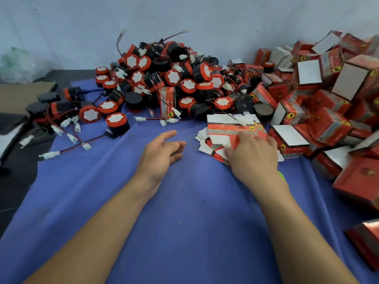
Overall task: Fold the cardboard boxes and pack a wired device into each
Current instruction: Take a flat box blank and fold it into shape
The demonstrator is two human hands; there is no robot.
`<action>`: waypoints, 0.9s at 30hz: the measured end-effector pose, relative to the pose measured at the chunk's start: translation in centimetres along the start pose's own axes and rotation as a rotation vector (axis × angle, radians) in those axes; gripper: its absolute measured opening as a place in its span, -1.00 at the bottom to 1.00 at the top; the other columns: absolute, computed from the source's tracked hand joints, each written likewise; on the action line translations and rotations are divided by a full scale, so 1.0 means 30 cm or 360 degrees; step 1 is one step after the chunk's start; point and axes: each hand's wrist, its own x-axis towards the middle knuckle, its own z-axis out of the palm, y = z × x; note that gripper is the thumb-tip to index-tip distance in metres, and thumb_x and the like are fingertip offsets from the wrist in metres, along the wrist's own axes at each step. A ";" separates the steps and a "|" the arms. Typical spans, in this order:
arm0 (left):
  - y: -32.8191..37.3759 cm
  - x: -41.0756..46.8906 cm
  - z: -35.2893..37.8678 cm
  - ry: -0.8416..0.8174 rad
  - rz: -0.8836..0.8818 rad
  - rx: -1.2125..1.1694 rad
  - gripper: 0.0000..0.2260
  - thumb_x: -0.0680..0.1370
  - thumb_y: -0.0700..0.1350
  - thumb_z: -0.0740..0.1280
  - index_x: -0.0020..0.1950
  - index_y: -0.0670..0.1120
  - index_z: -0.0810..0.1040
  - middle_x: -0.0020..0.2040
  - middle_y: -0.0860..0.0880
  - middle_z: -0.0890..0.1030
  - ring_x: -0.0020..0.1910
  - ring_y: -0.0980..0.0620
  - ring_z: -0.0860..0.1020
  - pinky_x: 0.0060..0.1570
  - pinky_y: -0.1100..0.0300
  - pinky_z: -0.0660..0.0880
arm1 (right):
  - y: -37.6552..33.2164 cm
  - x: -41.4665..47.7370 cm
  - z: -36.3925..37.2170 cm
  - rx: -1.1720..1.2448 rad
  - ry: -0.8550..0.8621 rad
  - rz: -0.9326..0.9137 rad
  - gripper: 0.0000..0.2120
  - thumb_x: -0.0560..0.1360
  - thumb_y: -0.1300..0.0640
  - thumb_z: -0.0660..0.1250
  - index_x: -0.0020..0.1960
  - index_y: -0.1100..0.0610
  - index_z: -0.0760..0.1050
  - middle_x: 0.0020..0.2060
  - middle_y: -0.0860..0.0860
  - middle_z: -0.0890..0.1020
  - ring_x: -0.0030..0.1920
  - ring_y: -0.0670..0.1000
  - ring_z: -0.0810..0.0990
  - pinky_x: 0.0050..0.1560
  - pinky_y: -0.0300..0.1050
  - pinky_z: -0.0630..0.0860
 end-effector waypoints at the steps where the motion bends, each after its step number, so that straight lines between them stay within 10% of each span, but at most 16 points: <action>1: -0.001 0.003 -0.001 -0.0008 0.0002 0.0022 -0.69 0.68 -0.26 0.26 0.38 -0.02 0.54 0.04 -0.04 0.74 0.07 0.06 0.71 0.08 0.22 0.64 | -0.020 -0.017 -0.011 -0.0050 0.0054 -0.0052 -0.80 0.59 -0.03 0.25 0.14 0.05 0.48 0.09 0.10 0.68 0.16 0.15 0.61 0.42 0.06 0.18; 8: -0.007 0.009 -0.001 0.0015 -0.0010 0.0063 -0.64 0.62 -0.36 0.29 0.34 -0.02 0.58 0.03 0.00 0.74 0.09 0.03 0.70 0.11 0.18 0.65 | -0.047 -0.128 -0.044 0.0342 0.0556 -0.0212 -0.60 0.47 0.27 0.22 0.16 -0.08 0.63 -0.16 0.06 0.72 -0.14 0.27 0.61 -0.19 -0.06 0.22; 11: -0.008 0.005 0.005 -0.0018 0.0031 0.0169 -0.59 0.58 -0.40 0.34 0.27 0.06 0.60 0.08 0.07 0.72 0.13 0.04 0.67 0.20 0.12 0.62 | -0.045 -0.145 -0.045 0.0937 0.0873 -0.0388 -0.76 0.50 0.28 0.18 -0.14 0.03 0.56 -0.40 0.02 0.54 -0.33 0.15 0.43 -0.34 -0.05 0.24; 19: 0.019 -0.006 -0.007 -0.0150 0.0068 -0.0120 -0.78 0.67 -0.12 0.33 0.02 -0.04 0.79 0.09 -0.12 0.76 0.10 -0.11 0.72 0.12 -0.07 0.67 | -0.056 -0.104 -0.010 0.1977 0.0295 -0.0099 -0.76 0.55 0.34 0.25 -0.05 0.15 0.67 -0.17 0.13 0.70 -0.12 0.18 0.65 -0.09 0.08 0.64; 23: 0.041 -0.012 -0.037 -0.0438 -0.0108 -0.0325 -0.77 0.62 -0.16 0.31 0.06 -0.14 0.78 0.14 -0.20 0.73 0.09 -0.14 0.73 -0.02 0.06 0.68 | -0.055 -0.113 0.004 0.1810 0.0516 0.0166 -0.73 0.53 0.21 0.42 0.12 -0.12 0.64 -0.11 -0.23 0.68 -0.08 -0.26 0.63 -0.08 -0.34 0.55; 27: 0.041 -0.012 -0.044 -0.0353 -0.0041 -0.0292 -0.81 0.53 -0.18 0.39 0.05 -0.17 0.76 0.09 -0.19 0.74 0.01 -0.13 0.73 0.03 0.00 0.70 | -0.086 -0.142 0.003 0.1135 0.1132 -0.0065 -0.62 0.41 0.35 0.41 0.11 -0.02 0.66 -0.08 -0.06 0.55 0.01 -0.02 0.38 0.06 -0.27 0.23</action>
